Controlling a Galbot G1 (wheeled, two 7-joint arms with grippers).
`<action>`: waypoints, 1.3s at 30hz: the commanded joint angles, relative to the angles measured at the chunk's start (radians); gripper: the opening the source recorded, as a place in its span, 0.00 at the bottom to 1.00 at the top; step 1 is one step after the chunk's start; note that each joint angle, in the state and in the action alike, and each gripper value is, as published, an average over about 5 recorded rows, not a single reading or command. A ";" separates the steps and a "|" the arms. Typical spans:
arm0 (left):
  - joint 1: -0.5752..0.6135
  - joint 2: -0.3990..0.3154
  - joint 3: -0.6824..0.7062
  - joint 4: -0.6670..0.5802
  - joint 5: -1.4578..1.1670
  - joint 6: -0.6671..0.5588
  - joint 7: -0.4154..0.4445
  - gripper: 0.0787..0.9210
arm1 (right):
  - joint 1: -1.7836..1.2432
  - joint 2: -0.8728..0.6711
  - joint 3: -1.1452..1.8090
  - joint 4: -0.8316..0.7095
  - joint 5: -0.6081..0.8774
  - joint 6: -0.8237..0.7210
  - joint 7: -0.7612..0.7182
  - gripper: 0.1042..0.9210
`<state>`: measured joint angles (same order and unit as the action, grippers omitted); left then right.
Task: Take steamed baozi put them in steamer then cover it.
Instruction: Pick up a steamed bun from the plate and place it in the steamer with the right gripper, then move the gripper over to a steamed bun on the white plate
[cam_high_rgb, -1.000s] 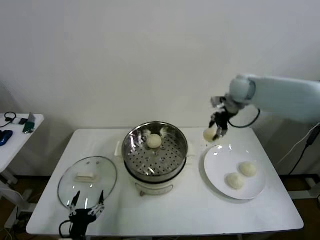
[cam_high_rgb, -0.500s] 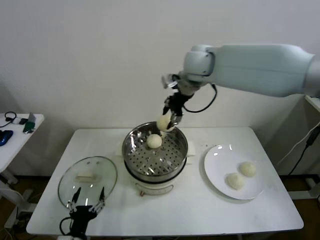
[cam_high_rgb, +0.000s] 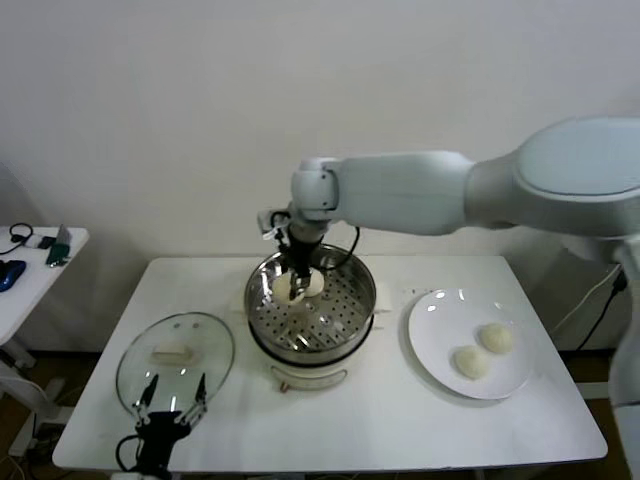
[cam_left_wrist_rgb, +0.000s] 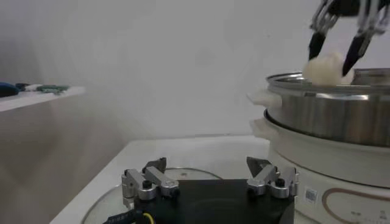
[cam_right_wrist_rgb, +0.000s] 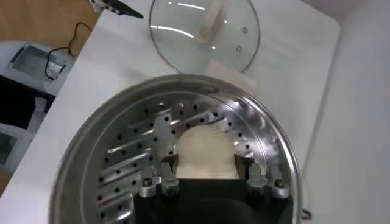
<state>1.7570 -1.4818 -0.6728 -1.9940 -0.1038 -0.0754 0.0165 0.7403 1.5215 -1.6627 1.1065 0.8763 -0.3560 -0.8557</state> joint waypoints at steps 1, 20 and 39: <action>0.001 -0.001 0.002 -0.001 0.005 -0.001 0.000 0.88 | -0.110 0.086 0.002 -0.104 -0.030 -0.010 0.020 0.65; 0.006 -0.009 0.014 -0.016 0.033 0.009 0.004 0.88 | 0.187 -0.183 -0.025 0.123 -0.019 0.073 -0.113 0.88; 0.002 -0.015 -0.004 -0.038 0.033 0.028 0.008 0.88 | 0.170 -0.961 -0.290 0.451 -0.387 0.113 -0.096 0.88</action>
<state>1.7598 -1.4962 -0.6746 -2.0298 -0.0699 -0.0495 0.0237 0.9929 0.8966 -1.8924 1.4479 0.6745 -0.2544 -0.9607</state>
